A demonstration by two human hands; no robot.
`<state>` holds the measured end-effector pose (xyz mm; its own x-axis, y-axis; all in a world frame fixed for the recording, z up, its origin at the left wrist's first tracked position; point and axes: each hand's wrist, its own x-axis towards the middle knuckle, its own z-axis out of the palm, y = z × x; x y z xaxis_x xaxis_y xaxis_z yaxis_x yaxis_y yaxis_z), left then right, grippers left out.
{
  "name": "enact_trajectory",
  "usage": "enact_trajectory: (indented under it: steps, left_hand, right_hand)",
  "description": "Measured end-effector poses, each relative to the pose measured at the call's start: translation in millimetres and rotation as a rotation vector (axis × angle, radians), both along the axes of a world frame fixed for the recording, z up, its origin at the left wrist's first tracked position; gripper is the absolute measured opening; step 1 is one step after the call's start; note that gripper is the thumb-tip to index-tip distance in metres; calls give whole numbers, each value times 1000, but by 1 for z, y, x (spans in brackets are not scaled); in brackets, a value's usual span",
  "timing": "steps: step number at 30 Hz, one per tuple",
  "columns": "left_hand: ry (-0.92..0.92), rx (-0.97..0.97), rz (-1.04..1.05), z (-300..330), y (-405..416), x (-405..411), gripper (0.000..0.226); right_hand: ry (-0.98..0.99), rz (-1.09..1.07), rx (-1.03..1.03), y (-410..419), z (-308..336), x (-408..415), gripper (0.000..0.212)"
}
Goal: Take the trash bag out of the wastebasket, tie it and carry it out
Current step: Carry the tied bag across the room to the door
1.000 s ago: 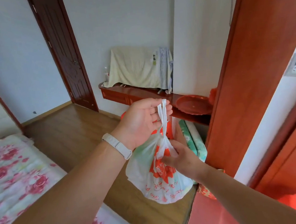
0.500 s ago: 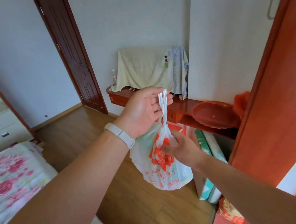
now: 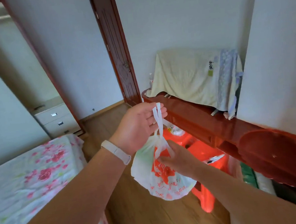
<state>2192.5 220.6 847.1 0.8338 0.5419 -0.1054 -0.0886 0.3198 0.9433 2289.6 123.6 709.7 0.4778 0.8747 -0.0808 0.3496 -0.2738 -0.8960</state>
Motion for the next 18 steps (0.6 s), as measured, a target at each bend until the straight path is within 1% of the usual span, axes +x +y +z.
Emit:
enact_trajectory:
  steps: [2,4,7,9,12,15,18]
  left_hand:
    - [-4,9,49,6,12,8,25]
    - [-20,20,73,12,25,14,24]
    - [-45,29,89,22,49,23,29]
    - [-65,38,89,27,68,27,33]
    - [-102,23,112,29,108,32,32]
    - [-113,3,138,21,155,37,35]
    - [-124,-16,131,9,203,39,38]
  right_hand:
    - [-1,43,20,18,6,12,44]
    - [0,72,32,36,13,21,43]
    - [-25,101,46,70,22,37,36]
    - [-33,110,51,96,26,45,35]
    - [-39,133,37,136,27,49,34]
    - [-29,151,18,182,20,50,34]
    - [-25,149,-1,233,10,53,30]
